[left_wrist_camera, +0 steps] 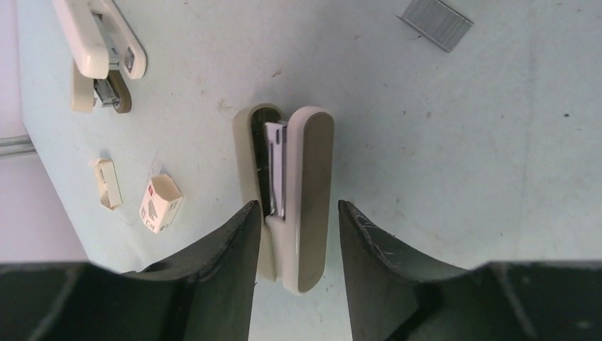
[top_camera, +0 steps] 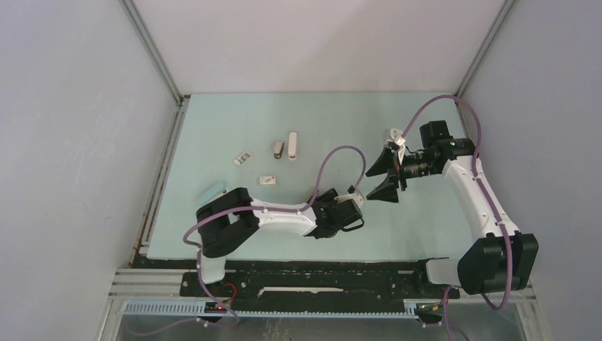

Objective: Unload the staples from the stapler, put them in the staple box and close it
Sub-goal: Place the stapler at the center of the board, then pick up the stapler from the center of the board.

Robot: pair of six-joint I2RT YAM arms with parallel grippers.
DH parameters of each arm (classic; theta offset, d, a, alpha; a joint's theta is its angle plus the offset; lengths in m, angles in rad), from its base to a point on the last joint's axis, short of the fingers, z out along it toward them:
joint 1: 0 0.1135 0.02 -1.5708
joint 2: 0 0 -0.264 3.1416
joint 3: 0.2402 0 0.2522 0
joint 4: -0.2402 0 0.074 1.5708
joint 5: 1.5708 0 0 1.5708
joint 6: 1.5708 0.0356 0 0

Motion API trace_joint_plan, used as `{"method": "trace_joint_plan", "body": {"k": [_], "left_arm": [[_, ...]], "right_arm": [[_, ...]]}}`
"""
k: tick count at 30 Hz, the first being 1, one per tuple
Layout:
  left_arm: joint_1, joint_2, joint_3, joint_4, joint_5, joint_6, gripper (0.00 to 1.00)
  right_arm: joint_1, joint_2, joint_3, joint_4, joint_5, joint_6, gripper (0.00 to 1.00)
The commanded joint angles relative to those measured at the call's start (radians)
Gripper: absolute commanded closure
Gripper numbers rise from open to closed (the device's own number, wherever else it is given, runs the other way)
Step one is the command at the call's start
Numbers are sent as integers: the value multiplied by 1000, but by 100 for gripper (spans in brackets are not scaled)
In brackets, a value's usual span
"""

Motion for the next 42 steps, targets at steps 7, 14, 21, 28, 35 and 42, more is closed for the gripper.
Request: {"method": "trace_joint_plan", "body": {"k": [7, 14, 21, 28, 35, 42], "left_arm": [[-16, -300, -126, 76, 93, -119, 45], [-16, -508, -271, 185, 165, -168, 38], [-10, -711, -439, 314, 178, -223, 25], [87, -884, -612, 445, 319, -317, 23], [231, -1057, -794, 603, 512, -439, 20], [303, -1118, -889, 671, 603, -513, 17]], "right_arm": [[-7, -8, -2, -18, -24, -37, 10], [-7, -1, -1, -29, -26, -53, 10], [3, 13, -1, -38, -24, -70, 10], [69, 6, -27, 37, 40, -12, 10], [166, -10, -60, 161, 143, 82, 10], [238, 19, -60, 190, 185, 123, 10]]}}
